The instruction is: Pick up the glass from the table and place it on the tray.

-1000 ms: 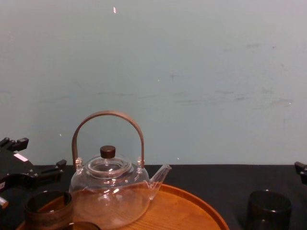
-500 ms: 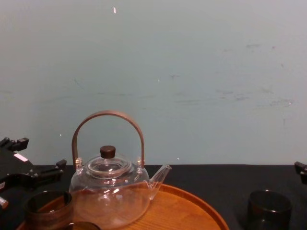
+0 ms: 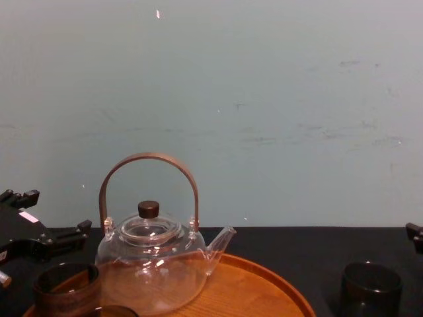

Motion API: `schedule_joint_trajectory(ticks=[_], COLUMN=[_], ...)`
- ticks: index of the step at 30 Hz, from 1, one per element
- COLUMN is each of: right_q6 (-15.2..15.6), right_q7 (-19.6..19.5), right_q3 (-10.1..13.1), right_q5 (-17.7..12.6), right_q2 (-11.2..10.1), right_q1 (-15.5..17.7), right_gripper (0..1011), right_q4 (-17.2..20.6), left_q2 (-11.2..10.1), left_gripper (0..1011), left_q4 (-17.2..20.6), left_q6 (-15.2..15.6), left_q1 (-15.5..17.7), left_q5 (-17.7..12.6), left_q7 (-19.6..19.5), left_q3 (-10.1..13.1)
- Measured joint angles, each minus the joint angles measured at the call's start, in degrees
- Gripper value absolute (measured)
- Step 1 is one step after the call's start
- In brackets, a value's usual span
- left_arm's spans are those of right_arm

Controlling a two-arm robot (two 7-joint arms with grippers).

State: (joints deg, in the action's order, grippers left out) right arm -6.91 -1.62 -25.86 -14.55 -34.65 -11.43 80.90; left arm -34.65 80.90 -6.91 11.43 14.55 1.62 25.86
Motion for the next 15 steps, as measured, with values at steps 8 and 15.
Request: schedule_joint_trajectory(ticks=[8,15], right_q6=[-0.41,-0.52], right_q7=[1.00,2.16], right_q3=[0.79,1.85], right_q5=[0.06,0.10], right_q2=[0.52,1.21], right_q1=[0.27,0.63], right_gripper=[1002,1002], right_q4=[-0.01,0.09], left_q2=[0.00,0.00], left_gripper=[1001,1001], left_q4=[0.00,0.00], left_q6=[0.00,0.00], left_q1=[0.00,0.00], left_q5=[0.00,0.00], left_q7=[0.00,0.00], left_q3=[0.00,0.00])
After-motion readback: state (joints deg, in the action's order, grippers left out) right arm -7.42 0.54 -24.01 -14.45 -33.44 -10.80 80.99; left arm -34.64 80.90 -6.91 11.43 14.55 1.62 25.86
